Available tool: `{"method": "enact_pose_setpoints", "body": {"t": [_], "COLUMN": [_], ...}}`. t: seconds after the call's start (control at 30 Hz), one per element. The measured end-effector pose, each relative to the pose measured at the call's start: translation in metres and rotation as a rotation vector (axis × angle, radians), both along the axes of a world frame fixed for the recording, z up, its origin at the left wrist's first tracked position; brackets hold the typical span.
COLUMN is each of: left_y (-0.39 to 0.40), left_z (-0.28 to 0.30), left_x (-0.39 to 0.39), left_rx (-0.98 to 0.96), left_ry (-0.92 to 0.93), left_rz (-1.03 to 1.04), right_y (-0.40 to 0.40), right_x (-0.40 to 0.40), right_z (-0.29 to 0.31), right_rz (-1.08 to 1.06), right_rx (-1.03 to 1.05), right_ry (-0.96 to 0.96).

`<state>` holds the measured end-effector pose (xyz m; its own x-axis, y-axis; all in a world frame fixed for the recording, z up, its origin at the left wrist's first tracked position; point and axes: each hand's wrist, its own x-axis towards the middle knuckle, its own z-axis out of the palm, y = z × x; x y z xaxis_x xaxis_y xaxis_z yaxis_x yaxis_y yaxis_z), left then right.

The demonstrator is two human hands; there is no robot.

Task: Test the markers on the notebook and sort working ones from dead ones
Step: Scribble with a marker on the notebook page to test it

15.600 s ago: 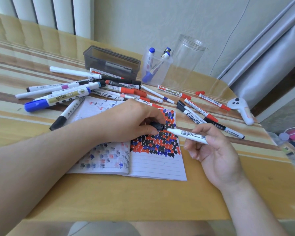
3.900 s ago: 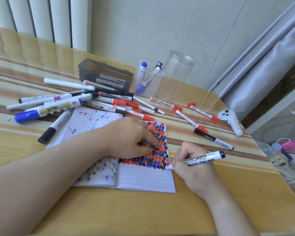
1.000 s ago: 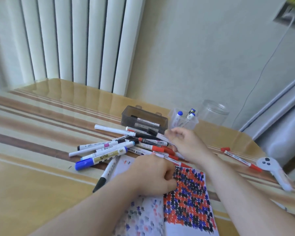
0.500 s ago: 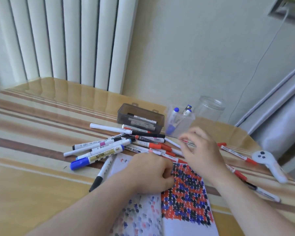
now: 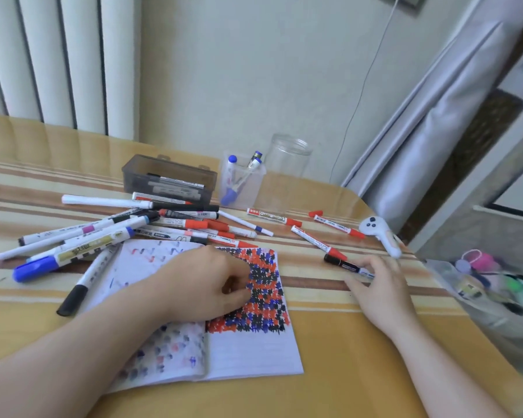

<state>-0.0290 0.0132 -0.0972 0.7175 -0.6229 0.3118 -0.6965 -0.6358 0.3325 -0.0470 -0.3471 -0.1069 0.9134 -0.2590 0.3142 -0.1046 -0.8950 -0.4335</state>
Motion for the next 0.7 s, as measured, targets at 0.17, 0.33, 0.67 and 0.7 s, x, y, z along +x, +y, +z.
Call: {"method": "enact_pose_setpoints", "body": {"t": [0.17,0.33,0.67,0.7], "left_y": [0.001,0.002,0.003,0.003], "left_z": [0.001,0.004,0.005,0.005], "left_x": [0.002,0.001,0.002,0.002], "left_rx": [-0.015,-0.038,-0.029,-0.026], "left_ry": [0.026,0.046,0.062,0.064], "left_rz": [-0.006,0.009,0.004,0.006], "right_y": [-0.013,0.024,0.017,0.018], "right_x": [0.011,-0.01,0.0,-0.003], "right_z": [0.014,0.021,-0.002,-0.002], "right_rz": [-0.057,0.049,0.014,0.07], "right_rx": [-0.145,-0.123,-0.048,-0.037], "right_ry": [0.177,0.065,0.102,0.088]}}
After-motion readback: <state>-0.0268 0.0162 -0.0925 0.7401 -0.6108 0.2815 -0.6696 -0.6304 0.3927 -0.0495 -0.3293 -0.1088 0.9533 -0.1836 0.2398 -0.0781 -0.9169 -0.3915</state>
